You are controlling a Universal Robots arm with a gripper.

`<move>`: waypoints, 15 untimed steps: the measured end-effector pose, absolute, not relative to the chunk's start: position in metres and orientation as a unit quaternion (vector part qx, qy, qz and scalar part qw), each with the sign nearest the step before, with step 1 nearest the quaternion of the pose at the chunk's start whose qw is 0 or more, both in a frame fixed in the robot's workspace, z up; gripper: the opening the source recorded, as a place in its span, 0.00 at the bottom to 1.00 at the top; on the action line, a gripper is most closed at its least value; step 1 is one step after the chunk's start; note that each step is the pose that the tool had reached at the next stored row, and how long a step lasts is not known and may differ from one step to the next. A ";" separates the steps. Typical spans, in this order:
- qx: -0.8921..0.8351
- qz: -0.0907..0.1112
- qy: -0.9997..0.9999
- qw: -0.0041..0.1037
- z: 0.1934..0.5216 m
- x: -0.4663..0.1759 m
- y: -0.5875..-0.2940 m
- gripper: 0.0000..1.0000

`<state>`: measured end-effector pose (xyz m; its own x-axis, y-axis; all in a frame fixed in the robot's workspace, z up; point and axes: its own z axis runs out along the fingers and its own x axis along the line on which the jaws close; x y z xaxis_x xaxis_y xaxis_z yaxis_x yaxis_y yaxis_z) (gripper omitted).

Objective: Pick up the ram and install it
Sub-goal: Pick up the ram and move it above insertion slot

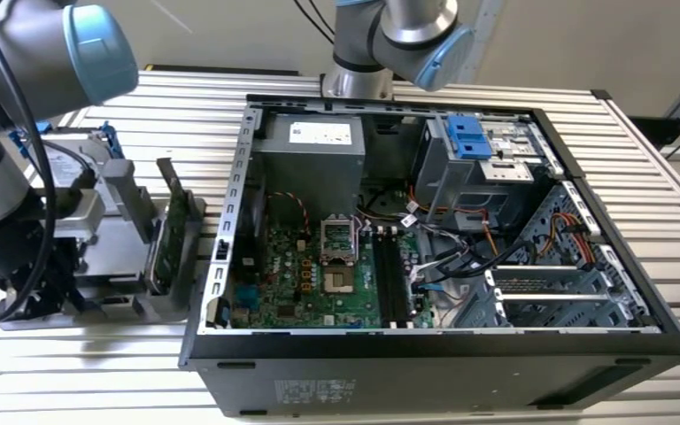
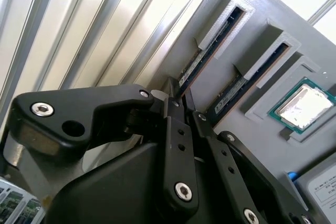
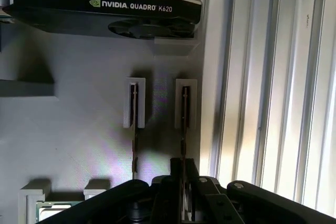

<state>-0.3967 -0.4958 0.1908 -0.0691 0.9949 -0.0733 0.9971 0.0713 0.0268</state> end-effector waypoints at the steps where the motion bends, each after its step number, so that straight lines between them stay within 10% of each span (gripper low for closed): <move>1: 0.681 -0.015 0.731 0.036 0.191 -0.397 -0.496 0.00; 15: 0.681 -0.015 0.731 0.036 0.198 -0.397 -0.496 0.00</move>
